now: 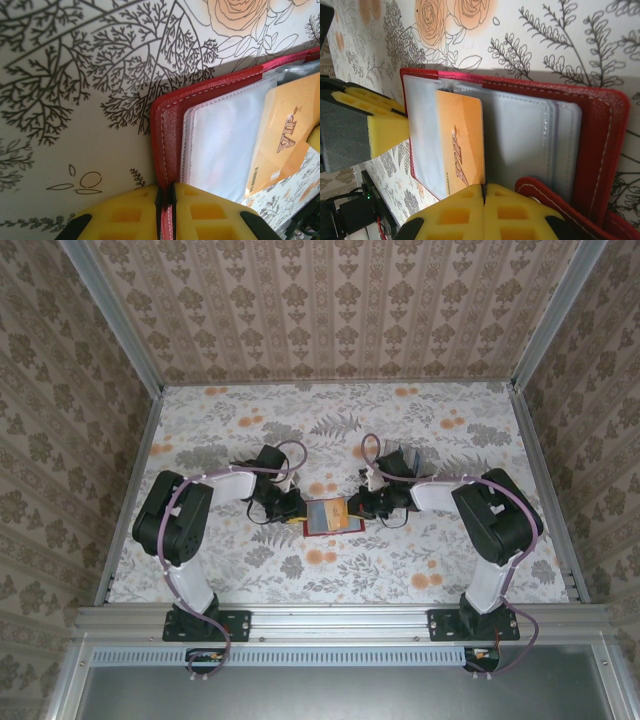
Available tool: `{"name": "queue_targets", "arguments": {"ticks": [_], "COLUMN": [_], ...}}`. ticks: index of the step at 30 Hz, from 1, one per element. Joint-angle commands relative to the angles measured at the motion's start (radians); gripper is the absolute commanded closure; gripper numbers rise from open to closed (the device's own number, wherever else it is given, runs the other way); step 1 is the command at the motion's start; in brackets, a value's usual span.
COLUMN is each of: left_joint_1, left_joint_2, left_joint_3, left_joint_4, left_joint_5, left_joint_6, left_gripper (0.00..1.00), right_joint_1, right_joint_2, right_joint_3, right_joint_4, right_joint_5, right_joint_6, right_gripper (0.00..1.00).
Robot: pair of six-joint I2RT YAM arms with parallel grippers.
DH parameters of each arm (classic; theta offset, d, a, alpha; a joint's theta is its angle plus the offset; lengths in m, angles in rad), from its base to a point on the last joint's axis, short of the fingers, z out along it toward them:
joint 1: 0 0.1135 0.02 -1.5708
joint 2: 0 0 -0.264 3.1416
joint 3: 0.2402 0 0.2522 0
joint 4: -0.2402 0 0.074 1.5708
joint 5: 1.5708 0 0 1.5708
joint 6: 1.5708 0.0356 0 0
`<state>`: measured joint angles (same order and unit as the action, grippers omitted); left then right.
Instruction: Put the credit cards into the card holder
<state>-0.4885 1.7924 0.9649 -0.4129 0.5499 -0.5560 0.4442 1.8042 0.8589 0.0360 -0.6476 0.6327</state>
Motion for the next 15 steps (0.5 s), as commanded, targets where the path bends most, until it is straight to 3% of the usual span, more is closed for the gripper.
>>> {"name": "queue_targets", "arguments": {"ticks": [1,11,15], "left_joint_1": [-0.007,-0.004,0.001], "left_joint_2": [0.041,0.041,0.027], "left_joint_3": [-0.015,-0.031,-0.048], "left_joint_4": [0.013,0.038,0.055], "left_joint_5": [-0.038,-0.008,-0.003], "left_joint_6": [0.011,0.000,-0.009], "left_gripper": [0.86,0.86,0.87], "right_joint_1": [0.009,0.102,0.134], "right_joint_2": [0.021,0.024,0.024], "right_joint_3": [0.027,-0.024,-0.016], "right_joint_4": [-0.027,0.160,0.152], "right_joint_5": [0.031,0.088,0.103], "right_joint_6": [0.026,0.183,0.204], "right_gripper": [1.00,1.00,1.00]}}
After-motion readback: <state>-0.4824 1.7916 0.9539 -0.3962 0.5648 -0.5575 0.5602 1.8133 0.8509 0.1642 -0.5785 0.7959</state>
